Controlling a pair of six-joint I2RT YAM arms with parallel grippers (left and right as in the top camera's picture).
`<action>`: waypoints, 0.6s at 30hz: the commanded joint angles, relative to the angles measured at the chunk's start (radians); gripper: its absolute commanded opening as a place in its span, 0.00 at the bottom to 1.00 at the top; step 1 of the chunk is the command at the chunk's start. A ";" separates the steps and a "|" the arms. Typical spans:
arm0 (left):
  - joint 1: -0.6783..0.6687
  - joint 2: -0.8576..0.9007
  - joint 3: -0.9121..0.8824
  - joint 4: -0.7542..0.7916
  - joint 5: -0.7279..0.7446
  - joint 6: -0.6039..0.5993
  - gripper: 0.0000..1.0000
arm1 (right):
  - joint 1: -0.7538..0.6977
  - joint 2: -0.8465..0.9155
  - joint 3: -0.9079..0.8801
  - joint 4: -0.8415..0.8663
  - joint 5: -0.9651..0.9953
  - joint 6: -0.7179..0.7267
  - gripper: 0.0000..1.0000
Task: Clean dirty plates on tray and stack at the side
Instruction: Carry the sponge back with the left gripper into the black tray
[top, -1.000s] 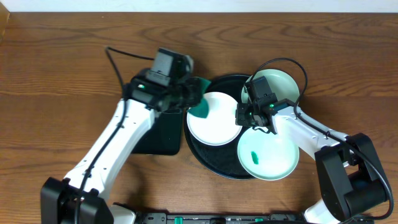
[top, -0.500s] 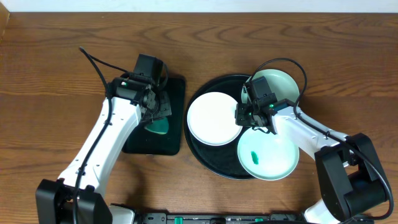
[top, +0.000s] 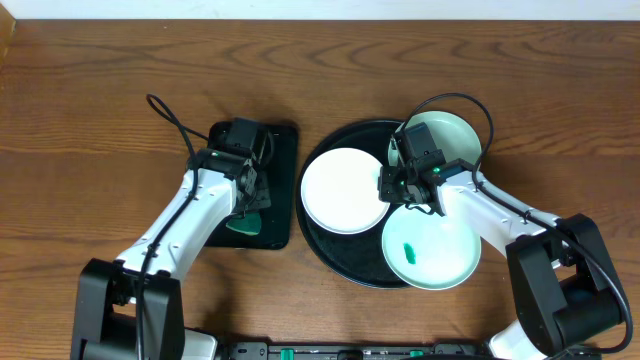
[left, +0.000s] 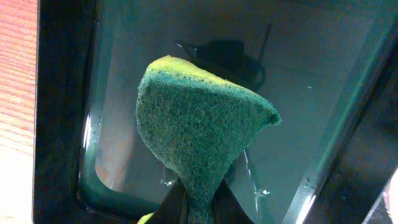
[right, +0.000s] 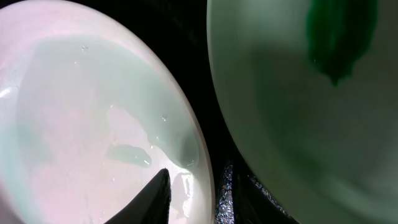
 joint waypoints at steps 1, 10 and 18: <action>0.004 0.003 -0.012 0.013 -0.024 0.013 0.09 | 0.009 0.002 -0.003 0.001 0.000 -0.004 0.30; 0.004 0.003 -0.093 0.122 -0.023 0.011 0.09 | 0.009 0.002 -0.003 -0.001 0.000 -0.005 0.30; 0.004 0.003 -0.126 0.166 -0.019 -0.014 0.13 | 0.009 0.002 -0.003 -0.001 0.000 -0.004 0.31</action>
